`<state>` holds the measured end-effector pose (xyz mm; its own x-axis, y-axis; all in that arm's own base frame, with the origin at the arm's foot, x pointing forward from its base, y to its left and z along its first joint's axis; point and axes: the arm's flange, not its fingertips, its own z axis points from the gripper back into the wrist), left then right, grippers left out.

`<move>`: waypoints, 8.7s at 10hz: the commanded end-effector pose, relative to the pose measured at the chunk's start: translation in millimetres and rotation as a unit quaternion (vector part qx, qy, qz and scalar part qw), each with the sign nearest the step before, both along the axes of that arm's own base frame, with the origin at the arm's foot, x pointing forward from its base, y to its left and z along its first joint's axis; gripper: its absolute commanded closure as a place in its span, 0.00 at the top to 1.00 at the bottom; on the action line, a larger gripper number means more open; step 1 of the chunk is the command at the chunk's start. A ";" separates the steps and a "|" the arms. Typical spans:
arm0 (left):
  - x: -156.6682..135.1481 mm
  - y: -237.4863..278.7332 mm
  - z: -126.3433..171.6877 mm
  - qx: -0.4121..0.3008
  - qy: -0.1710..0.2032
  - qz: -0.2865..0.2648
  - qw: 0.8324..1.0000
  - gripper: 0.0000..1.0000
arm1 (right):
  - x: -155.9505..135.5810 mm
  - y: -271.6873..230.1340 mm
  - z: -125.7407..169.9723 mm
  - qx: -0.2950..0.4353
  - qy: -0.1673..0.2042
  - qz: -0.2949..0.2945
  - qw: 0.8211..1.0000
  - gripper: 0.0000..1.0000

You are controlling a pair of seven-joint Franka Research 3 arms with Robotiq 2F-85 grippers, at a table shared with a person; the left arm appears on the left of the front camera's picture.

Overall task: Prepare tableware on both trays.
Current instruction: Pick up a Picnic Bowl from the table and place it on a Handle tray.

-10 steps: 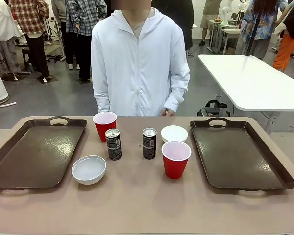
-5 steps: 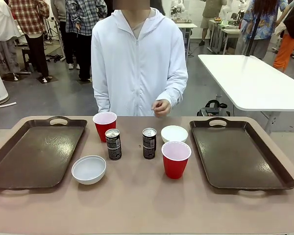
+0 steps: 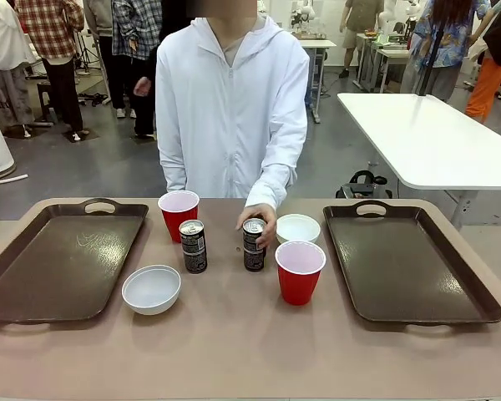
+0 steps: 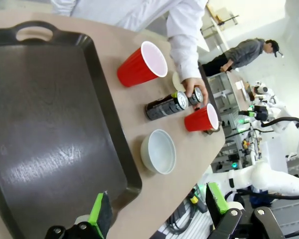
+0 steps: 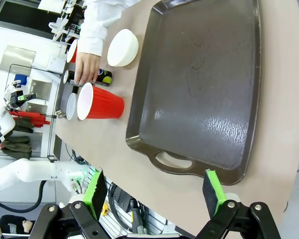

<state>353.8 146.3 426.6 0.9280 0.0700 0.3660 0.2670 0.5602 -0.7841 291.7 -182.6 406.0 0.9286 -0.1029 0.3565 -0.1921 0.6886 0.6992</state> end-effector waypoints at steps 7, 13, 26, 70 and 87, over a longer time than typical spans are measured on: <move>1.0 2.6 0.8 -0.005 -0.007 -0.001 1.000 1.00 | 1.5 -0.9 -1.9 0.009 -0.009 0.001 1.000 1.00; 0.2 0.2 0.1 0.000 0.000 0.000 1.000 1.00 | 1.5 -0.9 -1.9 0.009 -0.009 0.001 1.000 1.00; 3.2 -327.8 -34.9 0.461 -0.035 -0.135 0.876 1.00 | 1.5 -0.9 -1.9 0.009 -0.009 0.001 1.000 1.00; 47.4 -85.8 -6.4 0.430 0.058 0.071 0.898 0.04 | 1.5 -0.9 -1.9 0.009 -0.009 0.001 1.000 1.00; 30.9 -105.5 -5.5 0.448 0.122 0.016 0.886 0.75 | 1.5 -0.9 -1.9 0.009 -0.009 0.001 1.000 1.00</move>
<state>391.0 36.4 412.3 0.9884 -0.0984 0.1160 0.1008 0.9948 -0.0148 291.3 -182.2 406.1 0.9305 -0.1007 0.3523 -0.1894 0.6908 0.6978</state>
